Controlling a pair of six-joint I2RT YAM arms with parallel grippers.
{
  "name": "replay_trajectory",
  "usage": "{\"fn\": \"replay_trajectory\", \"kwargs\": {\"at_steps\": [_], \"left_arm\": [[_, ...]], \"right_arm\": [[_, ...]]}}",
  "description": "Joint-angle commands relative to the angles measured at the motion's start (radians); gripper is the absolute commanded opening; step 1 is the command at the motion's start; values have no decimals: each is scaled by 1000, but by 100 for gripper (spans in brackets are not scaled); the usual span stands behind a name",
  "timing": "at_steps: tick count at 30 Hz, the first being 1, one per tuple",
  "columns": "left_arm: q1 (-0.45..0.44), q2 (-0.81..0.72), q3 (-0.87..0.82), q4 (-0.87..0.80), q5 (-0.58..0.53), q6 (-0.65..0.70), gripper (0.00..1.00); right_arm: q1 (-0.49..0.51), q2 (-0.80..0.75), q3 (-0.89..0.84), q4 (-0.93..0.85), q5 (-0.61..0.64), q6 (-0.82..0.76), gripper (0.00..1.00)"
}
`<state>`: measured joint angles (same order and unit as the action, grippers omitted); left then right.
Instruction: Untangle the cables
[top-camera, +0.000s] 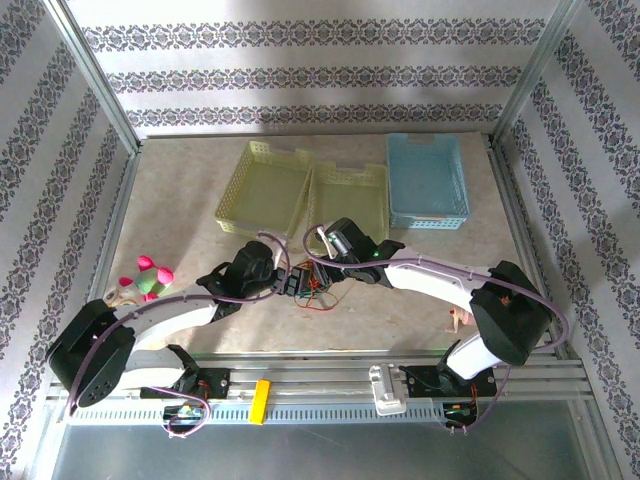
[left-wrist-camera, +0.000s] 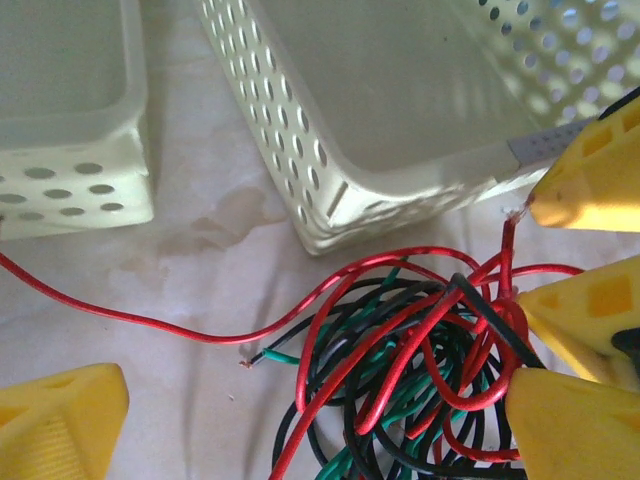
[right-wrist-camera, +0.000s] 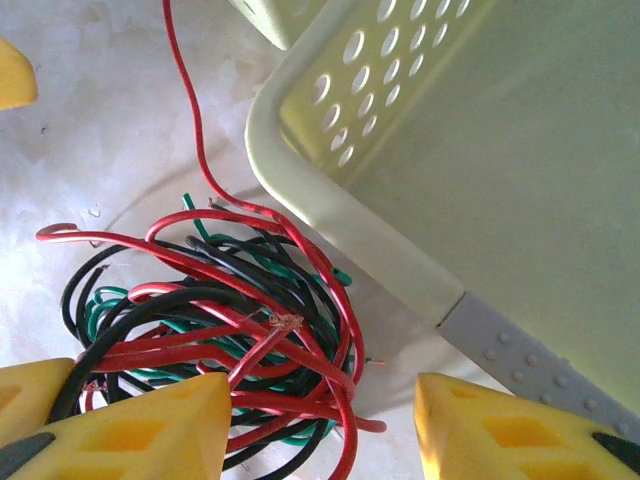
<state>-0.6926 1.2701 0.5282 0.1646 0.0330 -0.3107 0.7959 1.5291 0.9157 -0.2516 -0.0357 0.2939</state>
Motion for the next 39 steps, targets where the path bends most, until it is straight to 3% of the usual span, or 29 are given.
{"fn": "replay_trajectory", "kwargs": {"at_steps": [1,6,11,28,31,35,38,39], "left_arm": [[-22,31,26,11,-7,18,95],[-25,59,20,29,-9,19,85],[-27,85,17,30,5,20,79],[-44,149,-4,56,8,14,68],[-46,162,-5,59,4,16,64],[-47,184,-5,67,1,21,57],[-47,206,-1,71,-1,22,47],[-47,213,2,75,-1,22,43]], "right_arm": [[0,10,17,-40,-7,20,52],[-4,-31,-7,-49,-23,32,55],[-35,-43,-11,-76,-137,49,55],[-110,17,5,-105,-359,96,54],[-117,23,12,-104,-380,94,41],[-127,15,14,-107,-379,96,14],[-128,-21,8,-105,-370,95,0],[-128,-38,5,-103,-367,95,0]]}}
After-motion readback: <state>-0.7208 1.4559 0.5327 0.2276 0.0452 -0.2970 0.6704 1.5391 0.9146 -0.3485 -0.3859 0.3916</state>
